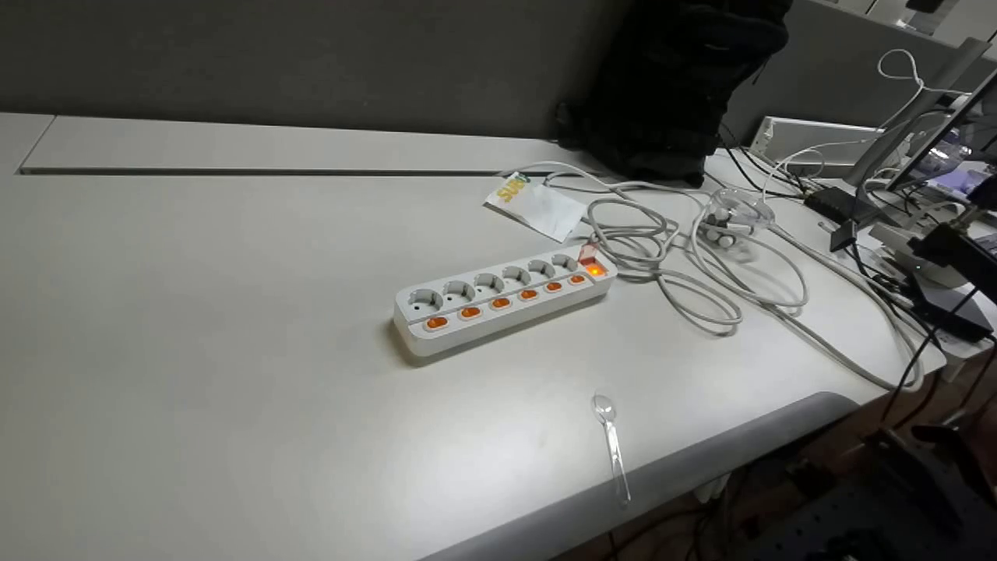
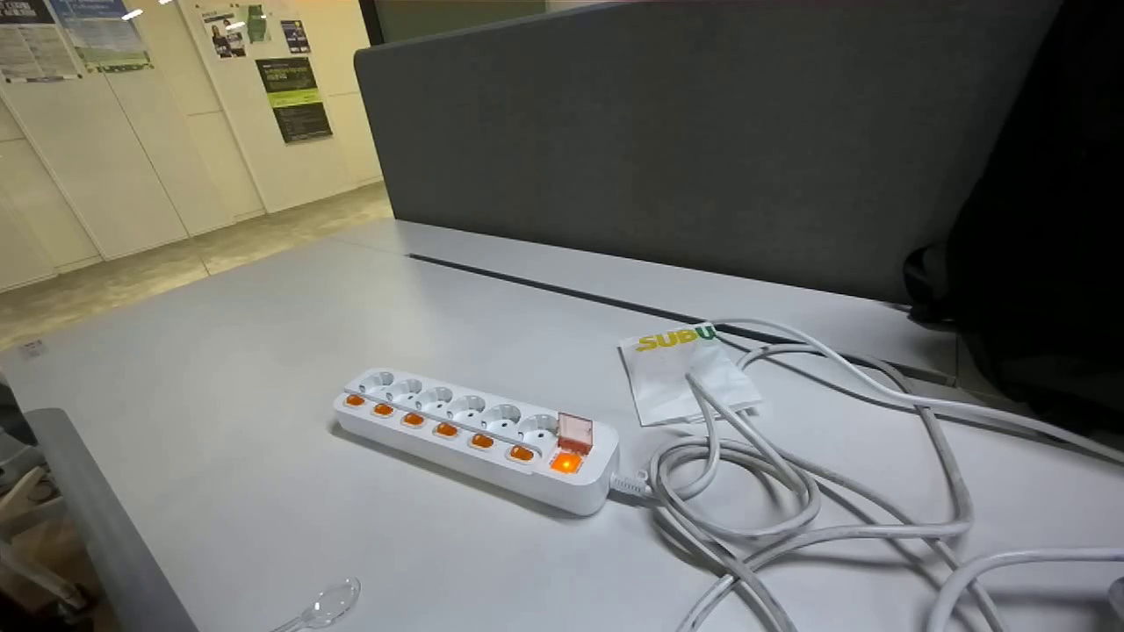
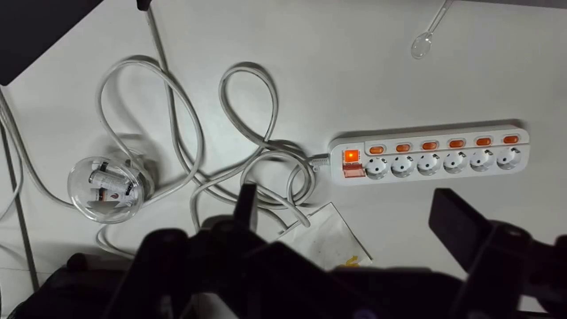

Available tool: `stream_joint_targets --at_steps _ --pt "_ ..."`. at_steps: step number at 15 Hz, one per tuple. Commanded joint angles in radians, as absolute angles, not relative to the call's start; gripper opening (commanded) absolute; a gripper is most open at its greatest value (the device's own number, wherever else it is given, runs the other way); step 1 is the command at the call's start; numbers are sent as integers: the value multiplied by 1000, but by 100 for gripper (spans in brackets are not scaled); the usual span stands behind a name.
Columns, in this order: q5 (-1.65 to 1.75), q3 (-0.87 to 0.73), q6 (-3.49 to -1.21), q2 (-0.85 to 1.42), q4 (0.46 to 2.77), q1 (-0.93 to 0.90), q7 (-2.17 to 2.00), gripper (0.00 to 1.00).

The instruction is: Turn on the second from last switch on the extension cord

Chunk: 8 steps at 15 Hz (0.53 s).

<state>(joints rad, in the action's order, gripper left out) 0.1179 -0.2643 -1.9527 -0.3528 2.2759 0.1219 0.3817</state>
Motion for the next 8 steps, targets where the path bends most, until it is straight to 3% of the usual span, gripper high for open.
stream_joint_targets --at_steps 1,8 --pt "134 -235 -2042 -362 2314 127 361 100" --pt "130 -151 -2287 -314 2457 81 345 100"
